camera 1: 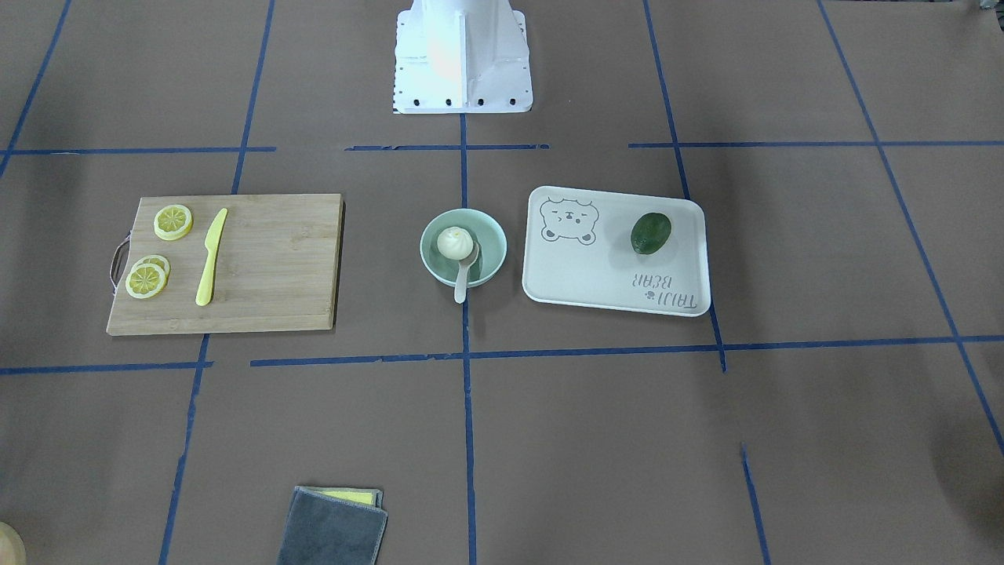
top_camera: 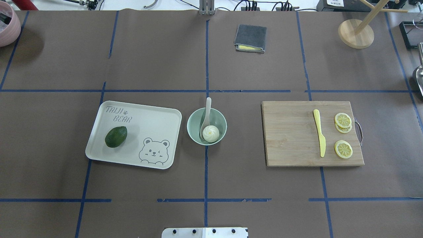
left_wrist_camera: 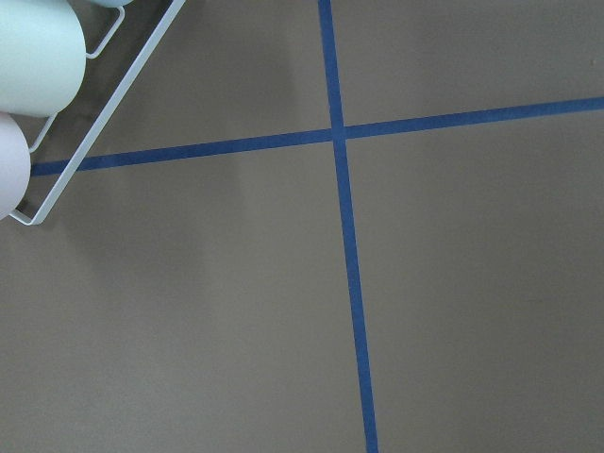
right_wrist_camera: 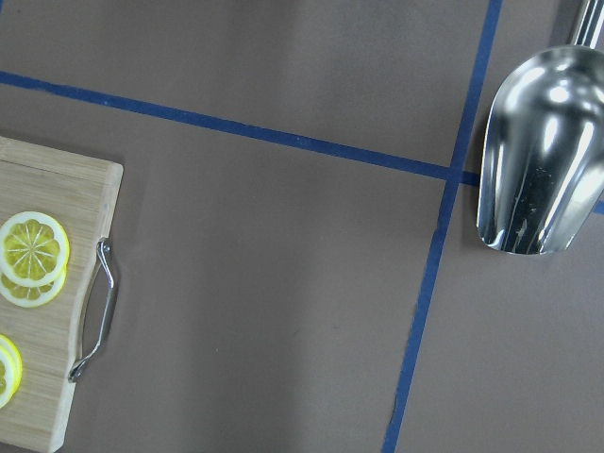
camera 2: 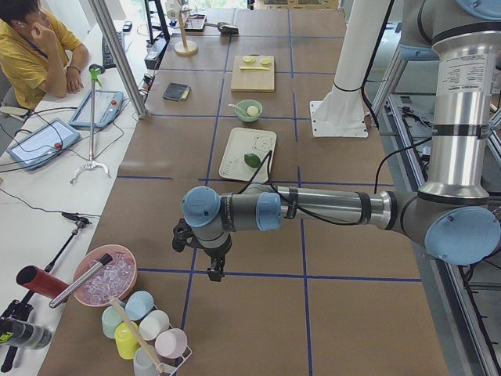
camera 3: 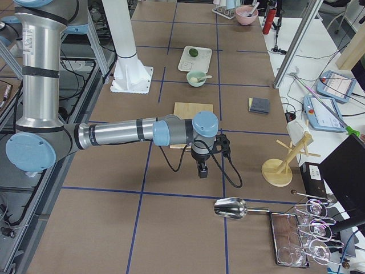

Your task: Put spoon and bun in bowl

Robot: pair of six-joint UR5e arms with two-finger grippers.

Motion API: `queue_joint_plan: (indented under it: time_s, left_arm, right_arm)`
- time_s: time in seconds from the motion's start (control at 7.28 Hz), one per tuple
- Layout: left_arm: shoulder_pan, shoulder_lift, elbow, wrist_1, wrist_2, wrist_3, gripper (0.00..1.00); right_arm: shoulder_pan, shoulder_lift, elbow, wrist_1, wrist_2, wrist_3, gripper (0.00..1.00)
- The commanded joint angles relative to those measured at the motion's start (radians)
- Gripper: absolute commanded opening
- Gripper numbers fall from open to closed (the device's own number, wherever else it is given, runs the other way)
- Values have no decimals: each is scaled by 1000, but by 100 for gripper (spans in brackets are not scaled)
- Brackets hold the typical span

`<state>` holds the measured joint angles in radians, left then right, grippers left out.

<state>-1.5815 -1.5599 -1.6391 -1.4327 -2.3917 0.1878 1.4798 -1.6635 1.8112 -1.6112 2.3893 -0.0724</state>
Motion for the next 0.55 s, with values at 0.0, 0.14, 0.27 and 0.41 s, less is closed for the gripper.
queue_joint_plan:
  time_s: [0.0, 0.14, 0.27, 0.41]
  left_arm:
    - [2, -6, -8, -2, -1, -1, 100]
    - [0, -9, -10, 0, -1, -1, 100]
    - [2, -14, -8, -2, -1, -1, 100]
    - [2, -18, -13, 0, -1, -1, 100]
  right_arm:
    - [-1, 1, 3, 2, 1, -1, 100]
    - [-1, 1, -1, 2, -1, -1, 100]
    - [-1, 1, 0, 2, 1, 0, 100]
    - [-1, 1, 0, 2, 2, -1, 100]
